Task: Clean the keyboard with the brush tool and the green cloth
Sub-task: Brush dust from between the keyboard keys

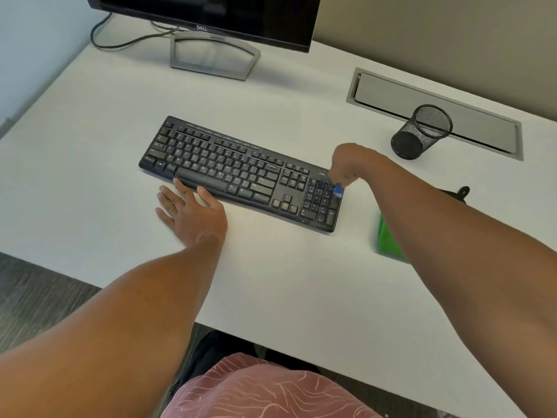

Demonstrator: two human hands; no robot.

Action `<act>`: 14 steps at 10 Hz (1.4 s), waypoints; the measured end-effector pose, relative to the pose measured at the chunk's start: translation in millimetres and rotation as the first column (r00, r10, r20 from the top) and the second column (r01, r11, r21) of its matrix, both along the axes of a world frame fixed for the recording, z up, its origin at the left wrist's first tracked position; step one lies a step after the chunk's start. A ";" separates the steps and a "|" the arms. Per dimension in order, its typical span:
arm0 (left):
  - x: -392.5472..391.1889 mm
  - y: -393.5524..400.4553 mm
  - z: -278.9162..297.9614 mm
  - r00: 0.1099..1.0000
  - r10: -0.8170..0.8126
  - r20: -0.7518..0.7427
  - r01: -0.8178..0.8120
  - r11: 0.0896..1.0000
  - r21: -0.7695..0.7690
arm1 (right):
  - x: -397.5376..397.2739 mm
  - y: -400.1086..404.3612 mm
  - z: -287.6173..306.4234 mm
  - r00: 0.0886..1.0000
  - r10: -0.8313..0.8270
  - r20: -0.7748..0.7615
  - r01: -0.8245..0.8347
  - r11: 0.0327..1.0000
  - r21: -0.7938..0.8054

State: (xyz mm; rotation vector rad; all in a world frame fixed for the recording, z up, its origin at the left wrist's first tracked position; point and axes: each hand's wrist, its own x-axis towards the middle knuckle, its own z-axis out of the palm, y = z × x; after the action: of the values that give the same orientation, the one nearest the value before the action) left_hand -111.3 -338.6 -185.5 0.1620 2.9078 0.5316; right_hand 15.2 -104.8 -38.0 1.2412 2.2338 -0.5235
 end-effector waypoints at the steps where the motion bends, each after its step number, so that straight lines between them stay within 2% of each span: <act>1: -0.3 -0.2 -0.2 1.000 -0.002 -0.003 0.002 1.000 0.000 | -5.7 -0.5 -7.8 0.985 -0.105 -0.137 0.097 0.993 -0.061; 2: -0.2 -0.5 -0.4 1.000 -0.001 -0.003 0.001 1.000 0.002 | -4.5 1.5 -10.3 0.982 -0.103 -0.160 0.109 0.993 0.035; 3: 0.0 -0.1 -1.0 1.000 0.001 -0.004 -0.001 1.000 0.005 | 0.9 6.6 -8.5 0.961 -0.157 -0.229 0.174 0.983 0.055; 4: -0.4 0.1 -1.9 1.000 0.004 -0.003 -0.004 1.000 0.002 | 2.2 12.6 -13.7 0.884 -0.283 -0.371 0.300 0.954 -0.013; 5: -0.7 0.2 -2.4 1.000 0.003 -0.002 -0.003 1.000 0.002 | 2.3 4.4 -13.1 0.848 -0.379 -0.370 0.368 0.924 -0.103; 6: -0.7 0.4 -2.7 1.000 0.004 -0.004 -0.004 1.000 -0.001 | 5.4 -0.1 -4.6 0.834 -0.466 -0.295 0.465 0.882 -0.078; 7: -1.2 0.3 -3.9 1.000 0.006 -0.005 -0.006 1.000 -0.004 | 0.0 4.3 2.4 0.851 -0.436 -0.293 0.440 0.896 -0.057; 8: -0.9 0.6 -3.4 1.000 0.005 -0.002 -0.005 1.000 -0.007 | -10.2 6.7 -2.4 0.740 -0.502 -0.448 0.473 0.862 -0.184; 9: -0.8 0.2 -2.3 1.000 0.003 -0.004 -0.003 1.000 -0.010 | -7.8 2.8 -9.1 0.826 -0.430 -0.365 0.430 0.899 -0.086; 10: -0.5 0.1 -2.3 1.000 0.001 -0.004 -0.001 1.000 -0.007 | 2.4 1.0 -13.8 0.874 -0.367 -0.318 0.393 0.919 0.019; 11: -1.2 0.6 -3.8 1.000 0.005 -0.004 -0.005 1.000 -0.003 | 1.5 8.0 -8.4 0.848 -0.374 -0.374 0.410 0.912 0.018; 12: -1.3 0.8 -4.0 1.000 0.002 -0.007 -0.002 1.000 0.001 | -6.9 8.4 1.9 0.770 -0.481 -0.420 0.456 0.875 -0.165; 13: -0.7 0.6 -3.2 1.000 0.004 -0.009 -0.004 1.000 0.004 | -1.4 6.1 -8.2 0.844 -0.388 -0.370 0.352 0.922 -0.163; 14: -0.7 0.7 -2.3 1.000 0.007 -0.005 -0.007 1.000 0.005 | 9.6 2.5 -8.0 0.832 -0.434 -0.346 0.438 0.896 -0.071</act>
State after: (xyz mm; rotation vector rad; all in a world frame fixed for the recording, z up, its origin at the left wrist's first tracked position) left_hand -112.1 -337.9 -187.9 0.1540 2.9129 0.5411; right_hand 24.8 -102.3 -46.1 1.8022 2.2271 -0.9793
